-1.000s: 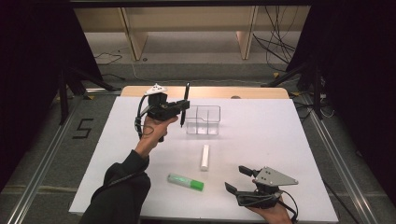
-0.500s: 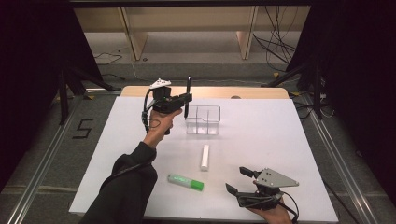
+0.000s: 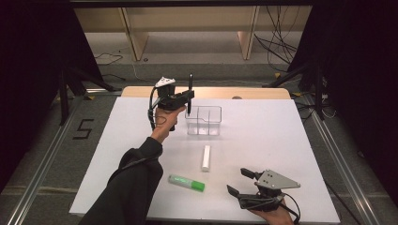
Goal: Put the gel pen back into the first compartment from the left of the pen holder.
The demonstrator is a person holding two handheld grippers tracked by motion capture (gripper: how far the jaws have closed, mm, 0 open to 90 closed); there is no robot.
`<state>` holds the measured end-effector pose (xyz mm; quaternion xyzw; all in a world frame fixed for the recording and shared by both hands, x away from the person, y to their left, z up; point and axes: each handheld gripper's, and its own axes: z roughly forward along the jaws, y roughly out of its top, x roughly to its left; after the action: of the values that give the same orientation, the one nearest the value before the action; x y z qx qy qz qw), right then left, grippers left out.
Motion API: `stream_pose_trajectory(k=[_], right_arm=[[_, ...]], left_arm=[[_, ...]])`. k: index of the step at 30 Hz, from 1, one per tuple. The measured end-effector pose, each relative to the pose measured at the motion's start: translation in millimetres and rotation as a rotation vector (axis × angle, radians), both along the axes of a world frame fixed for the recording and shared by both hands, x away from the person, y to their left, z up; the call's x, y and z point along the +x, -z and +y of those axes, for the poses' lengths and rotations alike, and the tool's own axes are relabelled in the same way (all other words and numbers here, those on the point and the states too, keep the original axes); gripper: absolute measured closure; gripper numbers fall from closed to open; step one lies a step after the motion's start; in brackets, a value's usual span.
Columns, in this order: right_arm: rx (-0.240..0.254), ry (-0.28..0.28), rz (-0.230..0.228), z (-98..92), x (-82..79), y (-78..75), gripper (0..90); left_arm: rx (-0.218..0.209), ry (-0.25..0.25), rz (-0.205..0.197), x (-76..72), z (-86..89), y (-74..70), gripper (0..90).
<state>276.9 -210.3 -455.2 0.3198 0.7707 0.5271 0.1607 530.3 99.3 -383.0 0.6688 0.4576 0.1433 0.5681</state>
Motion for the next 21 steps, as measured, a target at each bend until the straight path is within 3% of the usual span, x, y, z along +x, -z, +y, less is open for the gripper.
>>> stream_pose_trajectory(k=[21], right_arm=[[-0.015,-0.010,0.002,1.6,-1.3,1.5,25.4]], left_arm=[[0.020,-0.023,0.001,1.8,-5.3,20.9,79.2]])
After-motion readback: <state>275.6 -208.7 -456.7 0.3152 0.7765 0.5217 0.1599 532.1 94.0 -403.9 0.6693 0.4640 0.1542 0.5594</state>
